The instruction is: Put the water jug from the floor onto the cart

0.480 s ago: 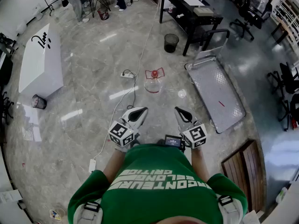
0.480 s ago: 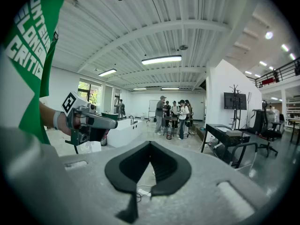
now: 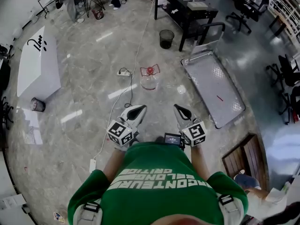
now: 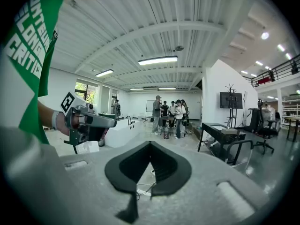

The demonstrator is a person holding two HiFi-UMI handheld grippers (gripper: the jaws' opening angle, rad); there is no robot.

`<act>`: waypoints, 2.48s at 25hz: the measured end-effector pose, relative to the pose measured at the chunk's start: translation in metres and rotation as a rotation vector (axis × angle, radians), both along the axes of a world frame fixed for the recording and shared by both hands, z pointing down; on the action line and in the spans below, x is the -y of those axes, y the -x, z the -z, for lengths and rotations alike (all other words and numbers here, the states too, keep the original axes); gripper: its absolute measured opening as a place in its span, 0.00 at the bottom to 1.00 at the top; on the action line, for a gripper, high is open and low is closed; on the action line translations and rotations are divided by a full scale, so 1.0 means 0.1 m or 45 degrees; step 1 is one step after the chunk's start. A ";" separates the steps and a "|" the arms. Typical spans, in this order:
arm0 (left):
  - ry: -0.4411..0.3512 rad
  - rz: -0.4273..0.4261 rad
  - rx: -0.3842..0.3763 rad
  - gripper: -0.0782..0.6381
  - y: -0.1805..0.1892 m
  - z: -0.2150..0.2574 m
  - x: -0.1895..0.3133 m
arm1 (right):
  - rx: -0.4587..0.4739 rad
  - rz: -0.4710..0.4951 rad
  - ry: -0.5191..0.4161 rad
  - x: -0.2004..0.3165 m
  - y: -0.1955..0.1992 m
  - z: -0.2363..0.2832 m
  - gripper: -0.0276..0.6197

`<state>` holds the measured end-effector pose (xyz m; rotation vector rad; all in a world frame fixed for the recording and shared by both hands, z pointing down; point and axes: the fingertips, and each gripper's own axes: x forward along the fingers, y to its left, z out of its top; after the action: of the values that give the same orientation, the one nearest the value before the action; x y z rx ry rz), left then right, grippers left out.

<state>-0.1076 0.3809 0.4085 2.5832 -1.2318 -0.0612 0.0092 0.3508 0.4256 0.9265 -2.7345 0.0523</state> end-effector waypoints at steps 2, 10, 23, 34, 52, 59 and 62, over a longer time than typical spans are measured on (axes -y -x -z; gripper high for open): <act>0.004 -0.006 0.001 0.13 -0.06 -0.02 0.01 | 0.006 -0.018 0.007 0.01 -0.08 -0.02 0.03; 0.017 -0.025 0.002 0.13 -0.26 -0.06 0.00 | 0.005 -0.042 0.017 0.00 -0.30 -0.06 0.03; 0.027 -0.013 -0.006 0.13 -0.49 -0.10 -0.10 | 0.009 -0.022 0.025 -0.01 -0.48 -0.09 0.03; 0.061 -0.075 -0.018 0.13 -0.53 -0.22 0.09 | -0.027 -0.056 0.056 0.05 -0.51 -0.23 0.03; 0.028 -0.093 -0.099 0.13 0.18 -0.18 0.97 | -0.155 -0.023 -0.008 0.90 0.31 -0.13 0.03; 0.037 -0.057 -0.126 0.13 0.66 -0.23 1.20 | -0.194 0.027 -0.020 1.15 0.84 -0.13 0.03; 0.047 -0.060 -0.117 0.13 0.81 -0.28 1.25 | -0.199 0.019 -0.011 1.20 0.94 -0.16 0.03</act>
<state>-0.1882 0.2555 0.4366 2.5463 -1.1289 -0.1452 -0.0848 0.2305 0.4416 0.8737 -2.5991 -0.0328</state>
